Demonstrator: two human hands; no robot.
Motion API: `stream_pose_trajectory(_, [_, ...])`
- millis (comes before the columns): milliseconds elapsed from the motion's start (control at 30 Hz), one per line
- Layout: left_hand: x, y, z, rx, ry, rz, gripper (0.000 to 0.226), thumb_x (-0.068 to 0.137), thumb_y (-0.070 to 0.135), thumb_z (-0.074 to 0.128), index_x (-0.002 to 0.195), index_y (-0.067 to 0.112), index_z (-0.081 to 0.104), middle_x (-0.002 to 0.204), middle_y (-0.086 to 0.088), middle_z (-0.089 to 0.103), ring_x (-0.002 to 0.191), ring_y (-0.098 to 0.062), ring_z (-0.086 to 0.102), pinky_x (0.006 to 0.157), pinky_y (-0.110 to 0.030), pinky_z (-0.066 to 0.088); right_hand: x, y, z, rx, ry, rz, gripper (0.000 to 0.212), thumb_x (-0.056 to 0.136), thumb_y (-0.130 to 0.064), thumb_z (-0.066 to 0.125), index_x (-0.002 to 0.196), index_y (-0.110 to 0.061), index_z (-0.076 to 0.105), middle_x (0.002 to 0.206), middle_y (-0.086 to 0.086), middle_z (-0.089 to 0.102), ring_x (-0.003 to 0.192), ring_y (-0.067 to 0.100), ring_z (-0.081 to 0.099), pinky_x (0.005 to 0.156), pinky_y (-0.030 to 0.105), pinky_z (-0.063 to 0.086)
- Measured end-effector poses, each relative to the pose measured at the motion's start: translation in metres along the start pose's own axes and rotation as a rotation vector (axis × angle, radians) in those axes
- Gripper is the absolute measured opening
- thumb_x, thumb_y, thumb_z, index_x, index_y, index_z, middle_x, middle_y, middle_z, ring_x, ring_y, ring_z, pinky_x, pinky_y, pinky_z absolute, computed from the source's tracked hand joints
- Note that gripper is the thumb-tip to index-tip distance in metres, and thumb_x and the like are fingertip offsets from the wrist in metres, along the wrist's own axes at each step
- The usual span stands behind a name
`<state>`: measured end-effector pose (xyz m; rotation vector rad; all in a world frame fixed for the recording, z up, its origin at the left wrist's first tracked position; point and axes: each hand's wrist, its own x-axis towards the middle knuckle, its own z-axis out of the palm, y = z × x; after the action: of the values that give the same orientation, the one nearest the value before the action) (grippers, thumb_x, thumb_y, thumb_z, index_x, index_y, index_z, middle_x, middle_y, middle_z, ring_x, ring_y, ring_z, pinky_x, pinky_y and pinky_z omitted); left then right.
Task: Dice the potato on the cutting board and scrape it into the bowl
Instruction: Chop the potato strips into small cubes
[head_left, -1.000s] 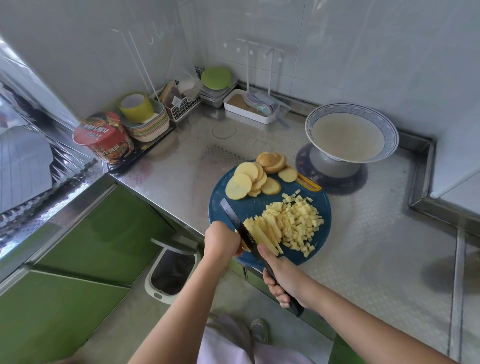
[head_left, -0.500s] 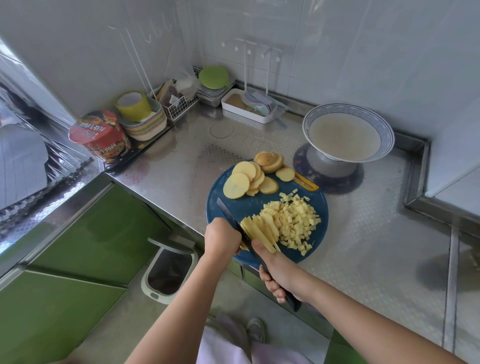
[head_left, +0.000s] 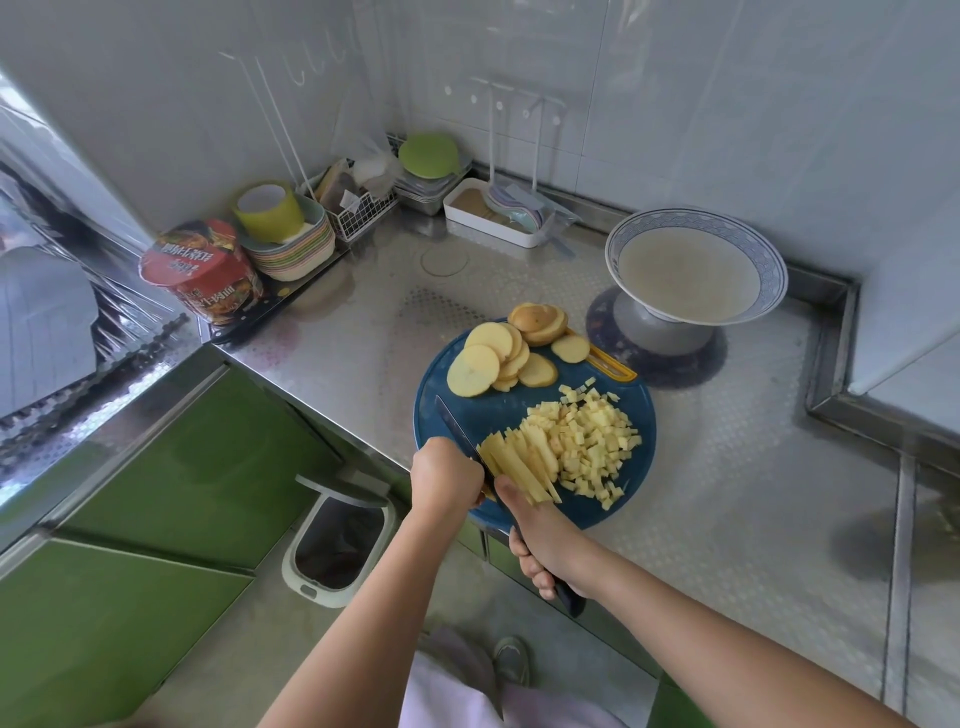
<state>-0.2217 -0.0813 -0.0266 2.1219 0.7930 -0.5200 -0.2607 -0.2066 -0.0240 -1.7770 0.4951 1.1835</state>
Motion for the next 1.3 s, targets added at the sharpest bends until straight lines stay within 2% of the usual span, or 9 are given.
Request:
stream_pose_trajectory(267, [-0.002, -0.005, 0.000, -0.036, 0.026, 0.003, 0.014, 0.085, 0.003, 0.051, 0.083, -0.002, 0.064, 0.072, -0.014, 0.070, 0.066, -0.025, 0.071, 0.066, -0.038, 0.061, 0.004, 0.004, -0.003, 0.029, -0.006, -0.071, 0.071, 0.087, -0.080, 0.031, 0.056, -0.017, 0.030, 0.047, 0.000, 0.029, 0.036, 0.015, 0.024, 0.041, 0.022, 0.024])
stream_pose_trajectory(367, [-0.005, -0.006, -0.002, -0.036, 0.029, 0.002, 0.013, 0.085, 0.005, 0.050, 0.086, -0.001, 0.061, 0.072, -0.013, 0.071, 0.065, -0.025, 0.071, 0.067, -0.033, 0.060, 0.003, 0.005, -0.008, 0.064, -0.043, -0.089, 0.071, 0.088, -0.080, 0.032, 0.056, -0.016, 0.033, 0.045, 0.000, 0.030, 0.035, 0.015, 0.025, 0.039, 0.021, 0.024])
stream_pose_trajectory(467, [-0.006, -0.005, -0.001, -0.063, 0.014, 0.008, 0.013, 0.085, 0.004, 0.048, 0.079, -0.001, 0.058, 0.071, -0.016, 0.071, 0.067, -0.028, 0.071, 0.071, -0.037, 0.060, 0.000, 0.009, -0.010, 0.095, -0.079, -0.091, 0.071, 0.088, -0.079, 0.034, 0.056, -0.016, 0.034, 0.046, 0.000, 0.030, 0.035, 0.015, 0.025, 0.039, 0.020, 0.024])
stream_pose_trajectory(600, [-0.004, -0.004, -0.001, -0.059, 0.030, 0.025, 0.021, 0.084, 0.005, 0.047, 0.081, -0.005, 0.065, 0.067, -0.014, 0.071, 0.055, -0.022, 0.067, 0.054, -0.024, 0.055, -0.005, 0.020, -0.015, 0.093, -0.099, -0.074, 0.072, 0.088, -0.079, 0.034, 0.055, -0.015, 0.035, 0.046, 0.001, 0.030, 0.036, 0.015, 0.025, 0.039, 0.020, 0.024])
stream_pose_trajectory(767, [-0.002, -0.005, -0.001, -0.035, 0.029, 0.025, 0.024, 0.080, 0.004, 0.047, 0.079, -0.005, 0.069, 0.065, -0.012, 0.071, 0.059, -0.023, 0.070, 0.060, -0.027, 0.059, -0.005, 0.030, -0.015, 0.029, -0.058, -0.064, 0.074, 0.085, -0.082, 0.031, 0.054, -0.015, 0.033, 0.045, 0.002, 0.030, 0.035, 0.015, 0.025, 0.040, 0.020, 0.025])
stream_pose_trajectory(900, [0.000, -0.003, -0.003, -0.039, -0.003, 0.015, 0.026, 0.084, 0.003, 0.043, 0.081, -0.005, 0.068, 0.066, -0.013, 0.071, 0.050, -0.017, 0.066, 0.043, -0.019, 0.048, -0.002, 0.025, -0.012, -0.029, -0.028, -0.038, 0.074, 0.086, -0.082, 0.028, 0.055, -0.015, 0.031, 0.044, 0.001, 0.029, 0.034, 0.015, 0.025, 0.042, 0.020, 0.025])
stream_pose_trajectory(1000, [0.004, -0.003, -0.004, -0.032, -0.028, -0.015, 0.028, 0.086, 0.003, 0.043, 0.080, -0.005, 0.069, 0.064, -0.011, 0.071, 0.052, -0.017, 0.068, 0.042, -0.017, 0.046, -0.001, 0.017, -0.010, -0.058, -0.044, 0.034, 0.072, 0.087, -0.081, 0.025, 0.058, -0.016, 0.031, 0.037, -0.001, 0.030, 0.027, 0.013, 0.027, 0.045, 0.025, 0.026])
stream_pose_trajectory(1167, [0.011, -0.004, -0.005, -0.038, -0.049, -0.037, 0.026, 0.089, 0.005, 0.049, 0.076, -0.005, 0.069, 0.063, -0.011, 0.071, 0.059, -0.019, 0.071, 0.058, -0.025, 0.058, 0.007, 0.022, -0.006, 0.001, -0.034, 0.003, 0.071, 0.084, -0.083, 0.030, 0.056, -0.018, 0.027, 0.043, -0.002, 0.025, 0.035, 0.013, 0.022, 0.043, 0.022, 0.021])
stream_pose_trajectory(1300, [0.012, -0.004, -0.003, -0.055, -0.040, -0.029, 0.024, 0.086, 0.005, 0.052, 0.070, -0.003, 0.067, 0.064, -0.013, 0.071, 0.060, -0.022, 0.071, 0.065, -0.030, 0.061, 0.009, 0.023, -0.009, 0.008, -0.044, -0.022, 0.074, 0.083, -0.084, 0.028, 0.053, -0.017, 0.028, 0.046, 0.001, 0.028, 0.037, 0.015, 0.024, 0.040, 0.020, 0.024])
